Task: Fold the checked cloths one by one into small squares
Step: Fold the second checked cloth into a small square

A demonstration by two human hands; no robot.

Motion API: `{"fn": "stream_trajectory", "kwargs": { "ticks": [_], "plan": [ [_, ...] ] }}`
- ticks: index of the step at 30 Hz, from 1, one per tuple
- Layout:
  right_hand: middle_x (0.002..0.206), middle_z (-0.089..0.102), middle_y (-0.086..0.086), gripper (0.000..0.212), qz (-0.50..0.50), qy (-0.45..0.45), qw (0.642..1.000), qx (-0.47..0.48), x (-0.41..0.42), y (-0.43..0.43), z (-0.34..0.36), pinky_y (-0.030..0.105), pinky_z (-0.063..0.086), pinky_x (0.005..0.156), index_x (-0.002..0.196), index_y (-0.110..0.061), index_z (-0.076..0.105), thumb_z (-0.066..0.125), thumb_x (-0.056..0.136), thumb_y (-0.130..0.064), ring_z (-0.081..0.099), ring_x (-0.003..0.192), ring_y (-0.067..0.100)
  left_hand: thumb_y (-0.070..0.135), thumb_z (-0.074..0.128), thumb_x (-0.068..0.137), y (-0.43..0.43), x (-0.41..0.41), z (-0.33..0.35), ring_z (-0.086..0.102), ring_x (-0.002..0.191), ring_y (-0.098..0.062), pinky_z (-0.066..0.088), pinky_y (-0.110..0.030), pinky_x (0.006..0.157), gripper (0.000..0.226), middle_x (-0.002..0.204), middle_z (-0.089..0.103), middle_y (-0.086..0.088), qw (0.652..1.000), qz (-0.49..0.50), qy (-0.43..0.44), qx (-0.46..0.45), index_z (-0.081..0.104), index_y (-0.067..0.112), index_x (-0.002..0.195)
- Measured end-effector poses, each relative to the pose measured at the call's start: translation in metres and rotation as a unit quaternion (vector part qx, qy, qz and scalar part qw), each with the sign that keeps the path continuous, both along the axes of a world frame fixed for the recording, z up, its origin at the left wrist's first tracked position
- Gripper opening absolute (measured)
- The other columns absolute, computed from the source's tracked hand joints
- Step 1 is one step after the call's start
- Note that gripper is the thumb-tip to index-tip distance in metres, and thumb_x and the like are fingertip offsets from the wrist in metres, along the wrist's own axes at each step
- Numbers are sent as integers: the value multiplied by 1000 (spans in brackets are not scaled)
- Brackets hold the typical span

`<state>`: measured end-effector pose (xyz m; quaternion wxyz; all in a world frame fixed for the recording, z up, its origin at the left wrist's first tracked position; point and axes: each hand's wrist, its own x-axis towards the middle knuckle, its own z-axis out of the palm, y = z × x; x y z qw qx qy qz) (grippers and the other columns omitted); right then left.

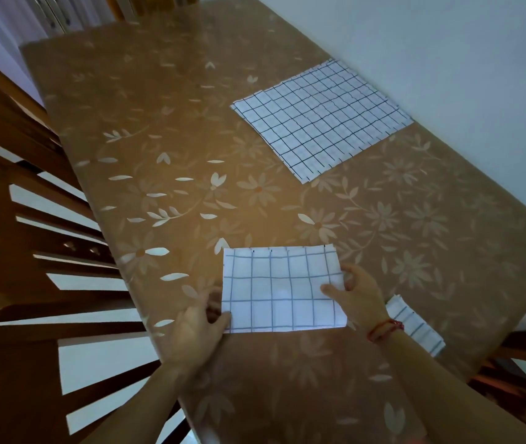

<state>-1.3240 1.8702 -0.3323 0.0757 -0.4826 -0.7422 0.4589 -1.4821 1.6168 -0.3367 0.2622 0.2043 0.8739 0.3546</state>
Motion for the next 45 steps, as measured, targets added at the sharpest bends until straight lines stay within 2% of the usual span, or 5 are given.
{"fn": "stream_trajectory", "kwargs": {
  "ticks": [6,9,16,22,45],
  "plan": [
    [91,69,-13,50,20,3,999,27,1,1,-6,30,55,74,112,-41,58,79,72,-20,65,80,6,26,67,89,1,5,-8,59,84,-3,53,-24,75,40,95,64,17,999,-3,31,-12,51,34,125],
    [88,67,-9,41,25,-6,998,49,2,0,-4,30,53,72,104,-43,55,75,72,-28,64,81,13,28,65,88,-6,9,-13,58,102,-15,51,-35,91,38,119,62,7,984,-62,165,-20,55,26,125],
    [148,40,7,58,190,-40,943,271,14,-56,-1,39,33,110,142,-15,45,57,89,-37,36,137,24,31,39,90,-13,57,-20,51,128,-26,47,-37,102,51,139,53,-11,897,-294,328,-43,57,7,132],
    [158,21,13,74,425,-46,846,317,28,-131,-20,42,20,117,149,-5,30,48,82,-31,11,149,25,28,36,91,-29,74,-32,36,140,-31,28,-43,108,59,150,38,-20,881,-314,333,-121,43,-5,140],
    [160,15,11,82,411,-145,850,297,25,-150,-24,45,18,119,151,-4,23,38,89,-57,9,149,23,39,34,96,-40,62,-36,24,146,-23,18,-40,115,63,157,27,-12,877,-331,315,-146,34,3,148]
  ]
}}
